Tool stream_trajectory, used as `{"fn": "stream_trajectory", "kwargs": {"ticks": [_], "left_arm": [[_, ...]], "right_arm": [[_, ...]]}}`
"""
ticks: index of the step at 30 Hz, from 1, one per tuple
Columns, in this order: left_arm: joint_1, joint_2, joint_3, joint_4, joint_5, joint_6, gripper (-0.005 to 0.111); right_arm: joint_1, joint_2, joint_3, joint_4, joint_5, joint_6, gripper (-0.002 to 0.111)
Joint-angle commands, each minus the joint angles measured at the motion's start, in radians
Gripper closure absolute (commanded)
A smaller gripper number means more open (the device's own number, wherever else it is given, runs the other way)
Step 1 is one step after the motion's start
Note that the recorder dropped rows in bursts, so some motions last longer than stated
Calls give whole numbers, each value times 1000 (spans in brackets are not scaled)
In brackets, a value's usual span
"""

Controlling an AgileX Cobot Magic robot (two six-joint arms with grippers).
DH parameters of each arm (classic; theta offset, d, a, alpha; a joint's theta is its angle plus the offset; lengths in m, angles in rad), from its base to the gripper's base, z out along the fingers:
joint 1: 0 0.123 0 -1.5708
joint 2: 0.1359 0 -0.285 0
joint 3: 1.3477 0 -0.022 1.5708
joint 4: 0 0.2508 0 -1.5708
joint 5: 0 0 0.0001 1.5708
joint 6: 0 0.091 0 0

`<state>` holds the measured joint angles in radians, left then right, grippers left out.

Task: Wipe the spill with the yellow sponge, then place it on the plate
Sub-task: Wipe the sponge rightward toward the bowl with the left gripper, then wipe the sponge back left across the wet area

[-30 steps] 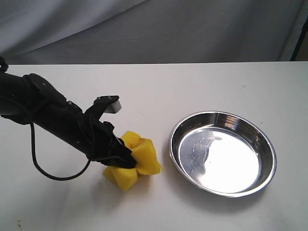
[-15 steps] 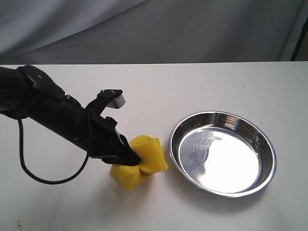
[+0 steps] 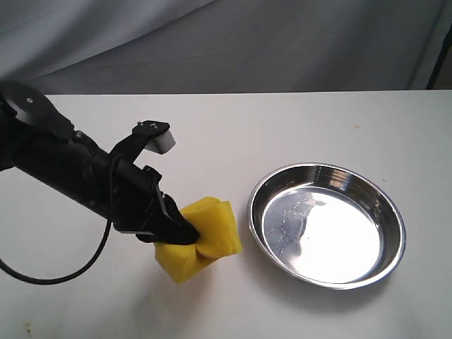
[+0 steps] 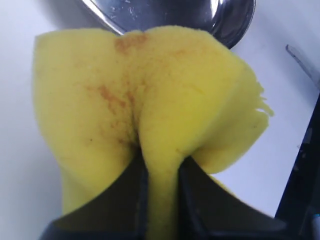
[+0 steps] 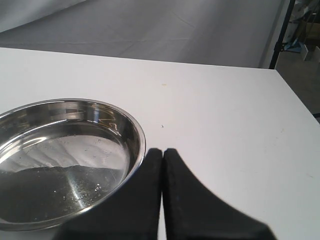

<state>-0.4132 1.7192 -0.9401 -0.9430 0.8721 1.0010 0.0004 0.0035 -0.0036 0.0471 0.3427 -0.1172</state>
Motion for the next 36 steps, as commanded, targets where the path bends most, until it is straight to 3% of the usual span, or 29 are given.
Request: {"fn": "stream_trajectory", "kwargs": {"ticks": [1,8,15,20,23,27,30,36], "left_arm": [[-4,-3,44,-4,-65,-4,107],[-4,57,44,-34,-70,-4,107],[-4,62,44,-25,-277,-6,107],[-4,62,44,1,-301,-6,107],[-4,62,44,77,-308,-46,107],[-4,62,44,291,-363,-240,107],[28,62,44,348,-379,-327,107],[166,62,44,337,-368,-351,107]], "right_arm": [[1,-4,4,4,-1,-2,108],[1,-4,4,4,-1,-2,108],[1,-4,4,4,-1,-2,108],[1,-4,4,4,-1,-2,108],[1,-4,4,4,-1,-2,108],[1,-4,4,4,-1,-2,108],[1,-4,4,4,-1,-2,108],[1,-4,4,4,-1,-2,108]]}}
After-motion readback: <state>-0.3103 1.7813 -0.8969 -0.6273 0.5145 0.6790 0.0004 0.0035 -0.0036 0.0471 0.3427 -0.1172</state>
